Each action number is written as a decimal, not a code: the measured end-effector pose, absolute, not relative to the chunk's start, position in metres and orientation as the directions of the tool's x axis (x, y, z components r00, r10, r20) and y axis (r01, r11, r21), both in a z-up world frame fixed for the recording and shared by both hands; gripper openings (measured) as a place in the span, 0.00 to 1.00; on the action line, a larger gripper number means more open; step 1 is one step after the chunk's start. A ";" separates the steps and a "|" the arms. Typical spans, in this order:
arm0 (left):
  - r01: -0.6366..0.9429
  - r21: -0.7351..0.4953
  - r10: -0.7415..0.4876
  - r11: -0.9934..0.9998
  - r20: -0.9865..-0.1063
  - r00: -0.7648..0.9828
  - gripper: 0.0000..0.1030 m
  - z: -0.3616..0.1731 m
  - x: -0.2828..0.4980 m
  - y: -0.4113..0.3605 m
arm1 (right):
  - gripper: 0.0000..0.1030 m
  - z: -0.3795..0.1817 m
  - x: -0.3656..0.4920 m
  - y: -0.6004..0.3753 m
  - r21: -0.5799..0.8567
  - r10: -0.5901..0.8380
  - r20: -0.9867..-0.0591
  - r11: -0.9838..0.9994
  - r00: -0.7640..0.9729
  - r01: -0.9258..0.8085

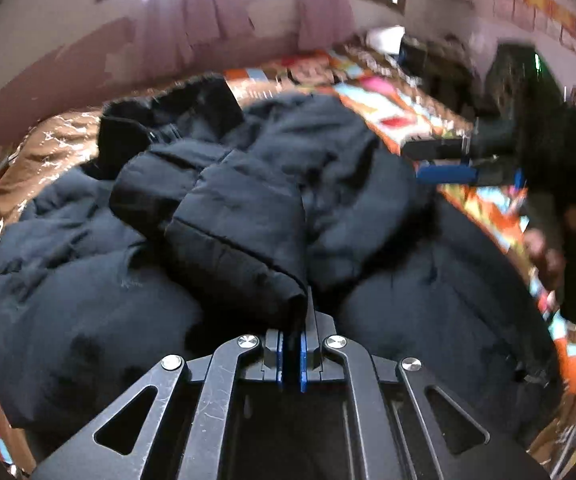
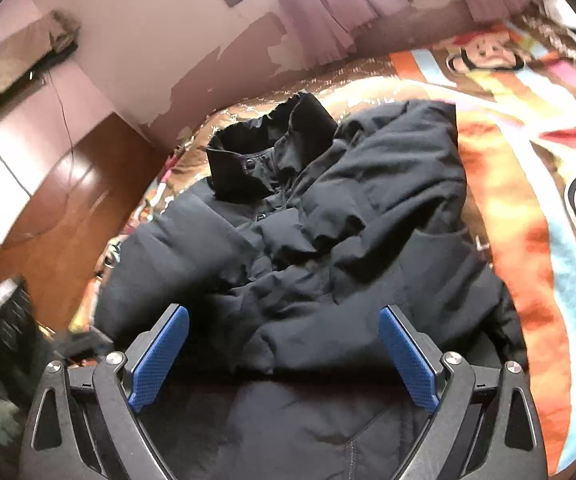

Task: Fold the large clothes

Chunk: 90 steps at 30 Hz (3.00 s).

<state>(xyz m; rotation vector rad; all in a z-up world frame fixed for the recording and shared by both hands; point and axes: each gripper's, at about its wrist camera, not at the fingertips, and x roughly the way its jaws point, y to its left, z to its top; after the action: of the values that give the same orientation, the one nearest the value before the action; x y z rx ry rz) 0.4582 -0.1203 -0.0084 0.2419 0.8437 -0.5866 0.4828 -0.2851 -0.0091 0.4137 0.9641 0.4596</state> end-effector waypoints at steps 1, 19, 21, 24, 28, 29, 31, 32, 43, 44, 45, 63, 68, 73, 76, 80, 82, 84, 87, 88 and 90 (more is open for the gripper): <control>0.584 -0.002 -0.380 0.812 -0.761 0.526 0.03 -0.013 0.455 -0.123 | 0.93 -0.012 0.484 -0.289 0.556 0.563 -0.672 0.812 0.481 -0.175; 0.696 0.189 -0.325 0.693 -0.780 0.535 0.33 -0.038 0.397 -0.116 | 0.93 -0.061 0.494 -0.305 0.775 0.701 -0.603 0.627 0.380 0.074; 0.679 0.152 -0.327 0.718 -0.787 0.523 0.36 -0.036 0.403 -0.112 | 0.93 -0.067 0.491 -0.313 0.812 0.726 -0.569 0.571 0.386 0.123; 0.631 0.104 -0.325 0.769 -0.786 0.526 0.51 -0.031 0.411 -0.104 | 0.93 -0.081 0.479 -0.322 0.867 0.772 -0.498 0.451 0.394 0.212; 0.576 0.037 -0.338 0.817 -0.778 0.529 0.56 -0.027 0.412 -0.094 | 0.93 -0.083 0.469 -0.324 0.884 0.787 -0.468 0.422 0.402 0.203; 0.565 0.016 -0.346 0.825 -0.776 0.527 0.56 -0.026 0.409 -0.092 | 0.93 -0.083 0.467 -0.325 0.891 0.793 -0.454 0.406 0.406 0.203; 0.555 -0.004 -0.355 0.832 -0.773 0.526 0.56 -0.022 0.403 -0.091 | 0.93 -0.083 0.464 -0.328 0.903 0.798 -0.429 0.373 0.424 0.212; 0.553 -0.016 -0.366 0.833 -0.765 0.530 0.56 -0.020 0.399 -0.090 | 0.93 -0.083 0.461 -0.330 0.906 0.796 -0.422 0.362 0.435 0.218; 0.320 0.080 -0.165 0.944 -0.725 0.669 0.66 -0.016 0.394 -0.069 | 0.41 -0.073 0.449 -0.298 0.677 0.611 -0.718 0.724 0.334 0.130; 0.304 0.078 -0.154 0.949 -0.727 0.669 0.66 -0.016 0.395 -0.066 | 0.32 -0.072 0.446 -0.293 0.657 0.594 -0.734 0.744 0.329 0.122; 0.291 0.061 -0.155 0.955 -0.733 0.663 0.66 -0.016 0.396 -0.061 | 0.26 -0.071 0.445 -0.291 0.652 0.591 -0.739 0.749 0.325 0.121; 0.028 0.035 0.006 0.999 -0.724 0.690 0.66 0.016 0.429 -0.001 | 0.06 0.013 0.470 -0.279 0.278 0.278 -0.805 0.957 0.525 -0.080; 0.063 -0.011 -0.050 0.998 -0.739 0.672 0.66 0.016 0.452 -0.007 | 0.08 -0.022 0.491 -0.294 0.269 0.251 -0.847 0.963 0.469 -0.030; 0.179 -0.021 -0.141 0.984 -0.710 0.690 0.66 0.020 0.474 -0.028 | 0.22 -0.014 0.492 -0.285 0.147 0.143 -0.832 0.989 0.536 -0.036; 0.226 -0.009 -0.167 0.974 -0.704 0.690 0.66 0.018 0.483 -0.042 | 0.37 -0.001 0.493 -0.271 0.057 0.089 -0.805 0.996 0.586 -0.073; 0.224 0.054 -0.105 0.973 -0.761 0.640 0.66 -0.004 0.496 -0.059 | 0.52 0.002 0.492 -0.248 0.041 0.147 -0.779 0.982 0.609 -0.185; 0.217 0.093 -0.066 0.972 -0.778 0.625 0.68 -0.014 0.502 -0.062 | 0.52 -0.007 0.492 -0.237 0.035 0.180 -0.795 0.967 0.579 -0.253; 0.222 0.143 -0.029 0.965 -0.779 0.626 0.74 -0.025 0.504 -0.066 | 0.52 -0.020 0.494 -0.228 0.005 0.179 -0.817 0.953 0.547 -0.304; 0.234 0.184 -0.007 0.955 -0.772 0.635 0.76 -0.037 0.503 -0.069 | 0.52 -0.049 0.499 -0.223 -0.054 0.133 -0.852 0.940 0.506 -0.337; 0.233 0.185 -0.006 0.955 -0.771 0.636 0.76 -0.039 0.503 -0.069 | 0.52 -0.054 0.500 -0.223 -0.061 0.128 -0.857 0.937 0.500 -0.344; 0.230 0.161 -0.023 0.960 -0.773 0.634 0.76 -0.042 0.503 -0.066 | 0.52 -0.062 0.502 -0.225 -0.050 0.135 -0.859 0.937 0.494 -0.344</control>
<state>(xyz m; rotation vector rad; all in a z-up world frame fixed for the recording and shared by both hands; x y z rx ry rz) 0.5030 -0.0658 -0.0423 0.2550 0.8741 -0.1463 0.5016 -0.2252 -0.0624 -0.2270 1.0155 0.2939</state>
